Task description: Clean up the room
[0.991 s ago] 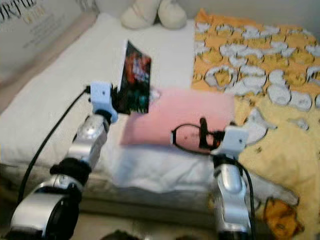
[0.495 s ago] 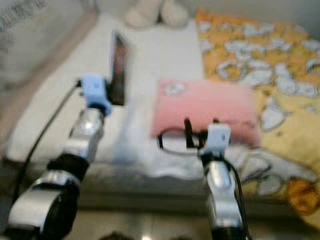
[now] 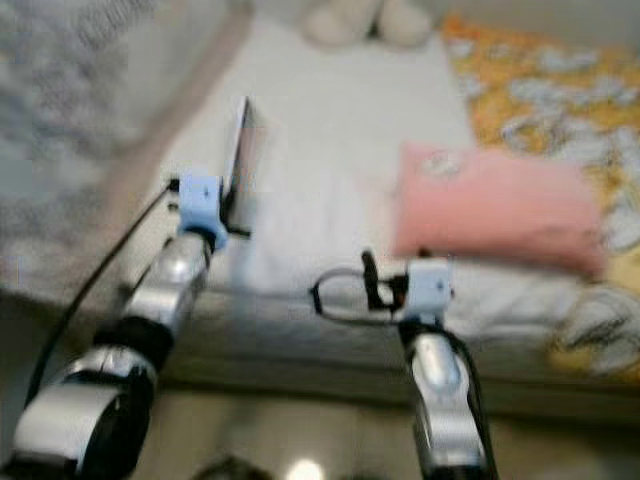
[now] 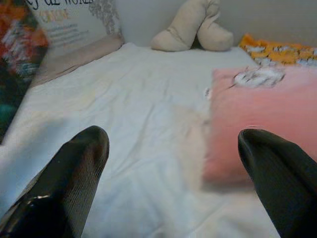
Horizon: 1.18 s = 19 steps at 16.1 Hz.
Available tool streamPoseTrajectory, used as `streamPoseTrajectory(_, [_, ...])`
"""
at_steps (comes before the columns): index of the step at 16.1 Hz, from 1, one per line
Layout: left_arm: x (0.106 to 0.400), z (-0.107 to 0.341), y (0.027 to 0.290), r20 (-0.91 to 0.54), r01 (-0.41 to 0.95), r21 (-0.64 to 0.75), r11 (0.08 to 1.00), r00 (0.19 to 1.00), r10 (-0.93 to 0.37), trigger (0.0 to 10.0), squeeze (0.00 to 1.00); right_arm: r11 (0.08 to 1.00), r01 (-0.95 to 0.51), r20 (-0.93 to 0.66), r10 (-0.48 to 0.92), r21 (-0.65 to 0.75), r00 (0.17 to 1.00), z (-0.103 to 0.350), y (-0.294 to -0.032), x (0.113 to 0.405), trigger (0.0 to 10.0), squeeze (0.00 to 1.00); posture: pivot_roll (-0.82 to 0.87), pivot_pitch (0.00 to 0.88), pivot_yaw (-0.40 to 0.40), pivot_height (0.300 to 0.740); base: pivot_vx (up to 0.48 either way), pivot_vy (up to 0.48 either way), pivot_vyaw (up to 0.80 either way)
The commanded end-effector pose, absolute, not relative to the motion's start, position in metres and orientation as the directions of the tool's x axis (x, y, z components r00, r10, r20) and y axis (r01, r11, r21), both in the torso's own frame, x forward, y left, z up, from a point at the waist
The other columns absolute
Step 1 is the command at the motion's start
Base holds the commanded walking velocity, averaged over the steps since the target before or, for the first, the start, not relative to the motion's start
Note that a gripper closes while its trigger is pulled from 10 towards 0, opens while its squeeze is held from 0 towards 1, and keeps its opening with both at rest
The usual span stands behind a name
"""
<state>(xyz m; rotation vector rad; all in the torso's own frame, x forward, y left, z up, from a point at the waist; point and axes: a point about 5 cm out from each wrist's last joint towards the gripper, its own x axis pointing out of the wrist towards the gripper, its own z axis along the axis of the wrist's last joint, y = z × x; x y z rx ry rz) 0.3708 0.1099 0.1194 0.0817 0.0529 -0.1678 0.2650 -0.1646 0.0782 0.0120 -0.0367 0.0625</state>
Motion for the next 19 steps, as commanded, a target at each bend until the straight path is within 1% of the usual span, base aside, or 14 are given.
streamPoseTrajectory(1, [0.375, 0.139, 0.097, 0.022, 0.224, 0.096, 0.97, 0.974, -0.227, 10.0, 0.0, 0.999, -0.044, 0.061, 0.044, 0.006, 0.997, 0.081, -0.167, 0.263, 10.0, 0.0, -0.01, 0.0, 0.043, 0.74, 0.458, 0.0, 0.0])
streamPoseTrajectory(3, [0.377, 0.142, 0.088, 0.026, 0.254, 0.128, 0.959, 0.965, -0.259, 10.0, 0.0, 1.0, -0.003, 0.05, 0.002, 0.021, 0.999, 0.078, -0.17, 0.258, 10.0, 0.0, -0.02, 0.0, 0.051, 0.74, 0.463, 0.0, 0.0])
streamPoseTrajectory(5, [0.378, 0.145, 0.088, 0.031, 0.263, 0.135, 0.955, 0.962, -0.27, 10.0, 0.0, 1.0, -0.016, 0.05, 0.016, 0.016, 0.999, 0.078, -0.167, 0.255, 10.0, 0.0, -0.03, 0.0, 0.055, 0.74, 0.463, 0.0, 0.0])
streamPoseTrajectory(9, [0.379, 0.147, 0.082, 0.031, 0.271, 0.111, 0.956, 0.961, -0.275, 10.0, 0.0, 0.999, -0.041, 0.038, 0.041, -0.001, 0.998, 0.077, -0.167, 0.253, 10.0, 0.0, -0.03, 0.0, 0.043, 0.74, 0.464, 0.0, 0.0])
streamPoseTrajectory(12, [0.378, 0.146, 0.075, 0.028, 0.29, 0.097, 0.952, 0.956, -0.293, 10.0, 0.0, 1.0, -0.031, 0.043, 0.03, 0.001, 0.999, 0.079, -0.17, 0.253, 10.0, 0.0, -0.03, 0.0, 0.042, 0.74, 0.465, 0.0, 0.0])
streamPoseTrajectory(14, [0.376, 0.146, 0.066, 0.024, 0.313, 0.06, 0.948, 0.949, -0.315, 10.0, 0.0, 1.0, -0.029, 0.04, 0.029, -0.006, 0.999, 0.079, -0.173, 0.249, 10.0, 0.0, -0.03, 0.0, 0.042, 0.74, 0.469, 0.0, 0.74])
streamPoseTrajectory(15, [0.376, 0.147, 0.057, 0.022, 0.34, 0.043, 0.939, 0.94, -0.341, 10.0, 0.0, 0.999, -0.033, 0.034, 0.034, -0.012, 0.999, 0.078, -0.174, 0.247, 10.0, 0.0, -0.03, 0.0, 0.04, 0.74, 0.48, 0.0, 0.7])
streamPoseTrajectory(16, [0.375, 0.151, 0.043, 0.018, 0.386, 0.016, 0.922, 0.922, -0.387, 10.0, 0.0, 0.999, -0.029, 0.016, 0.03, -0.018, 0.999, 0.076, -0.177, 0.243, 10.0, 0.0, -0.03, 0.0, 0.035, 0.74, 0.48, 0.0, 0.71])
streamPoseTrajectory(17, [0.374, 0.158, 0.02, -0.006, 0.462, -0.067, 0.884, 0.886, -0.464, 10.0, 0.0, 0.999, -0.025, -0.006, 0.025, -0.028, 1.0, 0.072, -0.181, 0.238, 10.0, 0.0, -0.04, 0.0, 0.031, 0.74, 0.386, 0.0, 0.0])
streamPoseTrajectory(18, [0.373, 0.164, 0.006, -0.007, 0.515, -0.122, 0.849, 0.854, -0.52, 10.0, 0.0, 0.999, -0.026, -0.012, 0.025, -0.032, 1.0, 0.071, -0.183, 0.236, 10.0, 0.0, -0.05, 0.0, 0.03, 0.74, 0.0, 0.0, 0.0])
streamPoseTrajectory(19, [0.366, 0.181, -0.033, -0.007, 0.65, -0.268, 0.711, 0.737, -0.676, 10.0, 0.0, 0.999, -0.03, -0.021, 0.03, -0.044, 0.999, 0.07, -0.185, 0.231, 10.0, 0.0, -0.07, 0.0, 0.032, 0.74, 0.0, 0.0, 0.0])
